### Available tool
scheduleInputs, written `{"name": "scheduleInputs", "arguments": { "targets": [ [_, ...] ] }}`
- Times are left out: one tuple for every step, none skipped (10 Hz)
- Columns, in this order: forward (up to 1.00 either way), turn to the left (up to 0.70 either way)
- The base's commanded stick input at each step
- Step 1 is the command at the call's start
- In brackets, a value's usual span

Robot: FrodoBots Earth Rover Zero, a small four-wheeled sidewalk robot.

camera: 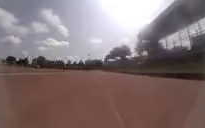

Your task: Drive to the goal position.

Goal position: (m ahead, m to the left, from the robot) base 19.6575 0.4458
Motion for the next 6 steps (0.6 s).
{"name": "scheduleInputs", "arguments": {
  "targets": [
    [0.7,0.0],
    [0.7,0.0],
    [0.7,0.0],
    [0.7,0.0],
    [0.7,0.0],
    [0.7,0.0]
  ]
}}
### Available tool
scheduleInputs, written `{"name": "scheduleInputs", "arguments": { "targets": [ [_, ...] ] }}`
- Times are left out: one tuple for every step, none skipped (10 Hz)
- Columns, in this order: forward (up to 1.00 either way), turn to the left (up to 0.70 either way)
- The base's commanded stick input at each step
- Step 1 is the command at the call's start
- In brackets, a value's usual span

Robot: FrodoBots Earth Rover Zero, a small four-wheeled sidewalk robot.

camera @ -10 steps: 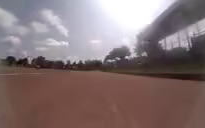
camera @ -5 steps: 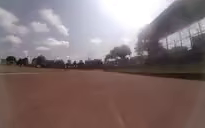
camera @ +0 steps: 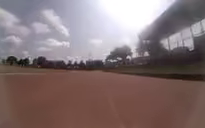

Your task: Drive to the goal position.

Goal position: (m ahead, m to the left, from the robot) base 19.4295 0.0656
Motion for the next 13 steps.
{"name": "scheduleInputs", "arguments": {
  "targets": [
    [0.7,0.0],
    [0.7,0.0],
    [0.7,0.0],
    [0.7,0.0],
    [0.7,0.0],
    [0.7,0.0],
    [0.7,0.0],
    [0.7,0.0],
    [0.7,0.0],
    [0.7,0.0],
    [0.7,0.0],
    [0.7,0.0],
    [0.7,0.0]
  ]
}}
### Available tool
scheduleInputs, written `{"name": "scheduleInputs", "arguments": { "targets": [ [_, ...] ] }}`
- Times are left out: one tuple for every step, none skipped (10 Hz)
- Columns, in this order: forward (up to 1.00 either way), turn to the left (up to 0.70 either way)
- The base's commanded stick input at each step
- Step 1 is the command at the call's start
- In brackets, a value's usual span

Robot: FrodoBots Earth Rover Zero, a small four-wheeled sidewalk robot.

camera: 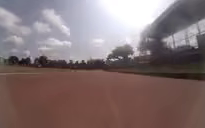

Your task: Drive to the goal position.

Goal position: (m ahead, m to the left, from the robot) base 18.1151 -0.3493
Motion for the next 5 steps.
{"name": "scheduleInputs", "arguments": {
  "targets": [
    [0.7,0.0],
    [0.7,0.0],
    [0.7,0.0],
    [0.7,0.0],
    [0.7,0.0]
  ]
}}
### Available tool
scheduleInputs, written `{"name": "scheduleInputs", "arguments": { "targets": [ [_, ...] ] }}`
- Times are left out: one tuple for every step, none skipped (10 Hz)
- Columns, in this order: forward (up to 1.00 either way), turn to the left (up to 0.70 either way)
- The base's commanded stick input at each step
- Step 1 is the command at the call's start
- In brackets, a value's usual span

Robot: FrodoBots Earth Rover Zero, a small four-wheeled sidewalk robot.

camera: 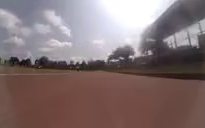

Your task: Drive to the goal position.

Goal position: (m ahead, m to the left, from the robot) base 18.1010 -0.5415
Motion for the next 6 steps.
{"name": "scheduleInputs", "arguments": {
  "targets": [
    [0.7,0.0],
    [0.7,0.0],
    [0.7,0.0],
    [0.7,0.0],
    [0.7,0.0],
    [0.7,0.0]
  ]
}}
